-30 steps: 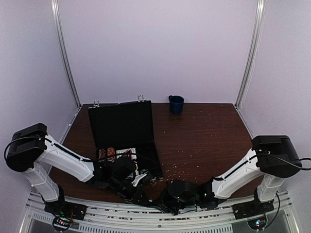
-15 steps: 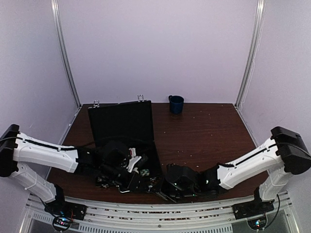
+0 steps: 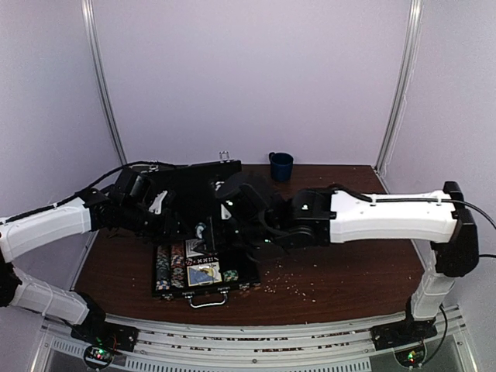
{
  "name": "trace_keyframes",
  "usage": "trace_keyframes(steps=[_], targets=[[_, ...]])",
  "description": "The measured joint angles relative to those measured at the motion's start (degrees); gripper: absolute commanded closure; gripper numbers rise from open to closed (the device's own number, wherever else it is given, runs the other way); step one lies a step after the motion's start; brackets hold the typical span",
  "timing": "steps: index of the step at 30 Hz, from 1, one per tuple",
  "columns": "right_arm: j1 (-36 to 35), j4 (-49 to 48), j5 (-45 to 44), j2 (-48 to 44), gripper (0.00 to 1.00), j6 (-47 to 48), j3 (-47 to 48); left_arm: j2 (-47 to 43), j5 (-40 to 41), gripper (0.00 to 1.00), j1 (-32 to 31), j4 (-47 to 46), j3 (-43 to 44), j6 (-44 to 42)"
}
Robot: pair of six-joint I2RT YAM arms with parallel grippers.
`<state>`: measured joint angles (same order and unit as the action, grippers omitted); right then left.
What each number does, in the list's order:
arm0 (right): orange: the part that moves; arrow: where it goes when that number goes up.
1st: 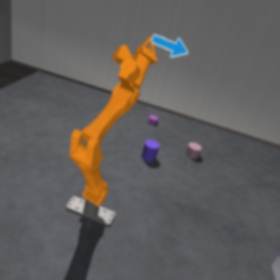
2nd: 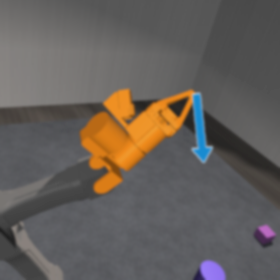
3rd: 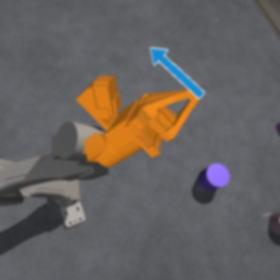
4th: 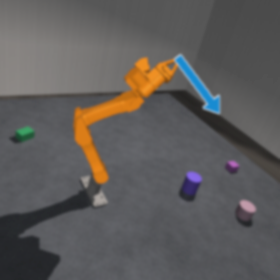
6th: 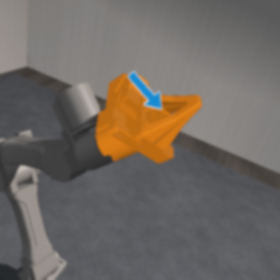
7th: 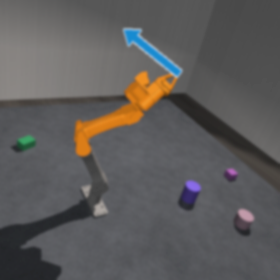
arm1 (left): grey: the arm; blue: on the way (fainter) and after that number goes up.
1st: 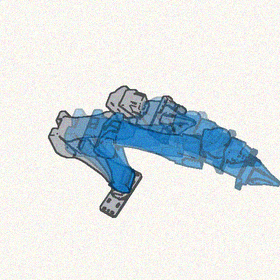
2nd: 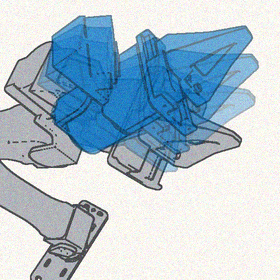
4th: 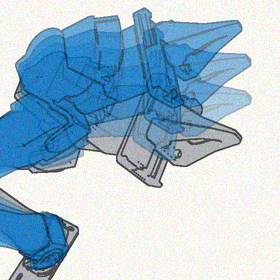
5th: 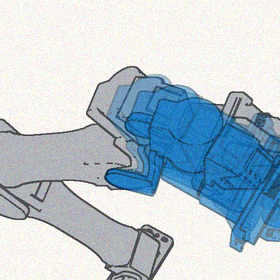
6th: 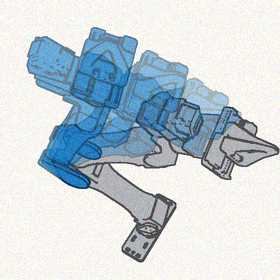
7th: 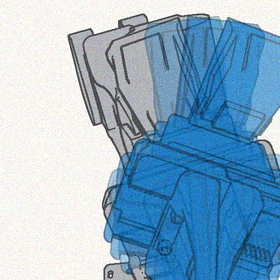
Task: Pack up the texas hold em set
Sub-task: Place the poker chip in the slot.
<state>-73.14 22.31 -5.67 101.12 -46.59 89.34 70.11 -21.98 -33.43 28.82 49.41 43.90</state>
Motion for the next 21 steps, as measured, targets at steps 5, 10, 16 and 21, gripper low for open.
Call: trace_keyframes(steps=[5, 10, 16, 21], targets=[[0.2, 5.6, 3.4, 13.4, 1.00, 17.0, 15.2, -3.0, -3.0, 0.48, 7.4, 4.0, 0.0, -1.0], [1.0, 9.0, 8.2, 22.7, 1.00, 30.4, 23.2, -4.1, -6.9, 0.48, 15.3, 4.8, -2.3, -0.9], [2.7, 10.9, 12.1, 27.5, 1.00, 42.2, 26.8, -3.5, -7.7, 0.47, 19.3, 6.0, -1.2, -0.7], [3.5, 11.7, 14.1, 29.5, 1.00, 49.9, 28.6, -2.8, -6.7, 0.47, 19.3, 5.8, 1.2, -0.6]])
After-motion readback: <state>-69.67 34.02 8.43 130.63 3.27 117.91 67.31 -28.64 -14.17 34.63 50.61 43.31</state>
